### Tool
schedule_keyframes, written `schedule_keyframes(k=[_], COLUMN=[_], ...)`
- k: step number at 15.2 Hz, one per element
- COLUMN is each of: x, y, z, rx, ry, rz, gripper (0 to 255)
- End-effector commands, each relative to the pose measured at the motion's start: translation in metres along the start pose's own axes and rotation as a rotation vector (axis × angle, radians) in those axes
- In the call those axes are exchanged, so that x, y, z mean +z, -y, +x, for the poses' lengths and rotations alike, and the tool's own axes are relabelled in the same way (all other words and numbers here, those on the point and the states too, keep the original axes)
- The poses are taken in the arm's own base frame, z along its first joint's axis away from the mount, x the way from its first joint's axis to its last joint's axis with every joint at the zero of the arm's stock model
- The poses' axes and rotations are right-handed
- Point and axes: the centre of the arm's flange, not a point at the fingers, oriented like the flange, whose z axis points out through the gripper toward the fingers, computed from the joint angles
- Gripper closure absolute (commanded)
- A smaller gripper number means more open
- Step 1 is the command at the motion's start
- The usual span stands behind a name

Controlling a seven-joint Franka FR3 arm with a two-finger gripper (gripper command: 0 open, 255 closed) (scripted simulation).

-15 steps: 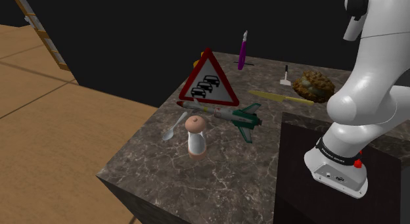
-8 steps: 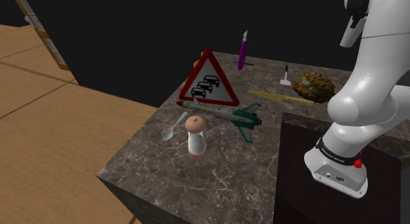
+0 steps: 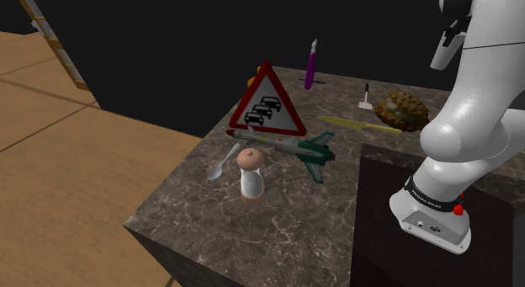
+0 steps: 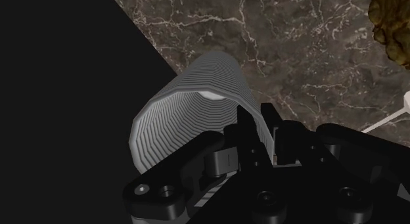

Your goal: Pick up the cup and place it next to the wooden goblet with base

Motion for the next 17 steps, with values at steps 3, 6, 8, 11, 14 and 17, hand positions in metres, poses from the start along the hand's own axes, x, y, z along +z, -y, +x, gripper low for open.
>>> schedule_keyframes(k=[3, 6, 8, 11, 14, 17], x=[0.02, 0.036, 0.046, 0.062, 0.078, 0.093], y=[0.001, 0.003, 0.003, 0.005, 0.006, 0.007], z=[-0.001, -0.002, -0.002, -0.003, -0.004, -0.004], rx=[0.0, 0.0, 0.0, 0.0, 0.0, 0.0], ry=[0.0, 0.0, 0.0, 0.0, 0.0, 0.0], rz=[-0.001, -0.001, -0.001, -0.001, -0.001, -0.001], gripper=[255, 255, 255, 255, 255, 255])
